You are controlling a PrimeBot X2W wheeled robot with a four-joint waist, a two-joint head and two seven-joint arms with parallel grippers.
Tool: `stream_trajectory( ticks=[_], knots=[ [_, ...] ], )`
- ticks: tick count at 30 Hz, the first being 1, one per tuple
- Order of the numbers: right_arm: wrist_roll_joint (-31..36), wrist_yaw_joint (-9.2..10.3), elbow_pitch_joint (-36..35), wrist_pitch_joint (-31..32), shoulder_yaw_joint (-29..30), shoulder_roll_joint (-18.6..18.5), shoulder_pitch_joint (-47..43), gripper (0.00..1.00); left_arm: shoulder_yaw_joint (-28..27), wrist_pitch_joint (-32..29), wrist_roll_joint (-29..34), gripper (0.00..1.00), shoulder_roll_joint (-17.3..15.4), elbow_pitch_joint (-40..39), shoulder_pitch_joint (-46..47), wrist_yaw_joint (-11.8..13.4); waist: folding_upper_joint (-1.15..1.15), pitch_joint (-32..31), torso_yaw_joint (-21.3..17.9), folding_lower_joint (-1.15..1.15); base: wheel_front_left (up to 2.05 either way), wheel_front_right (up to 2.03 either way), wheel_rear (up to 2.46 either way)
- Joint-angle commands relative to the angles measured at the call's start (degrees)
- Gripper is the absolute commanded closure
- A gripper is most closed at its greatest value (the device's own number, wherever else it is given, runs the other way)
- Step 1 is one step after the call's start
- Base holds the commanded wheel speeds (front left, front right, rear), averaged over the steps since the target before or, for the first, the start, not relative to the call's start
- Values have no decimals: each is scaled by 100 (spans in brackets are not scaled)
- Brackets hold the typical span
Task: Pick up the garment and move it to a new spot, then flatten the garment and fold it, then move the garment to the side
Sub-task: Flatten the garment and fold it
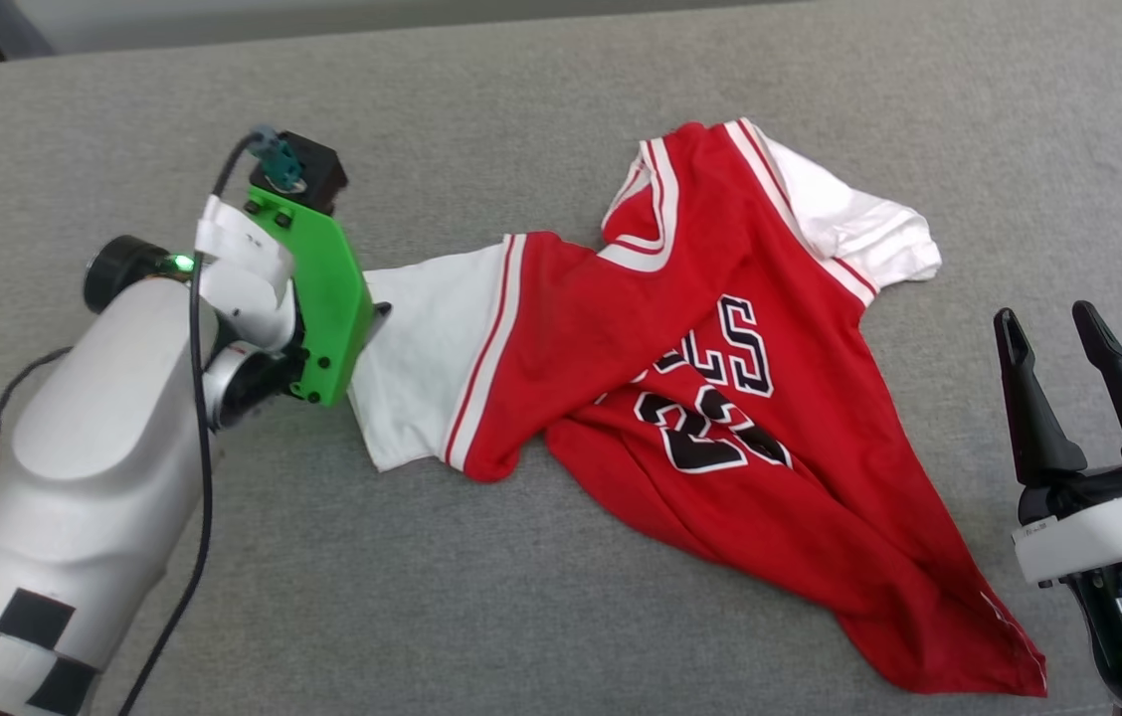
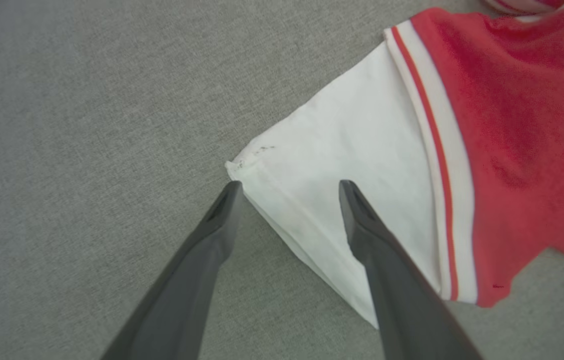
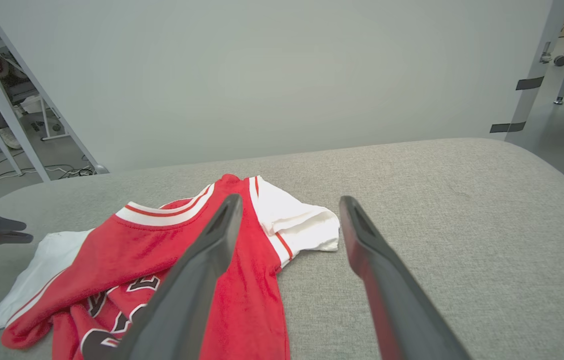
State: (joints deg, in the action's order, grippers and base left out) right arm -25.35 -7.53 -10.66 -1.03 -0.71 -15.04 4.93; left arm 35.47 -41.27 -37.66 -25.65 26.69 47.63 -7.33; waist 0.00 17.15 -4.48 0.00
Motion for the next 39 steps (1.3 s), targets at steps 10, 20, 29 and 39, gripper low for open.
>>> stream_trajectory(
  ticks=[10, 20, 29, 39],
  knots=[
    [60, 4, 110, -141, -101, -6, 198, 0, 166, -85, 88, 0, 1, 913, 468, -9, 0, 502, -337, 0, 0, 0, 0],
    [122, 4, 156, -111, -145, -75, 212, 0, -19, 238, -176, 100, 32, 1493, 342, 85, 0, 465, -163, 0, 0, 0, 0],
    [157, 4, 169, 19, -73, -106, 110, 0, -362, 1024, -369, 100, -110, 1610, 93, 188, 0, 144, 139, 0, 0, 0, 0],
    [162, 4, 231, 283, 33, -47, -120, 0, -737, 1754, -620, 100, -347, 1170, -872, 590, 0, -212, 468, 0, 0, 0, 0]
  ],
)
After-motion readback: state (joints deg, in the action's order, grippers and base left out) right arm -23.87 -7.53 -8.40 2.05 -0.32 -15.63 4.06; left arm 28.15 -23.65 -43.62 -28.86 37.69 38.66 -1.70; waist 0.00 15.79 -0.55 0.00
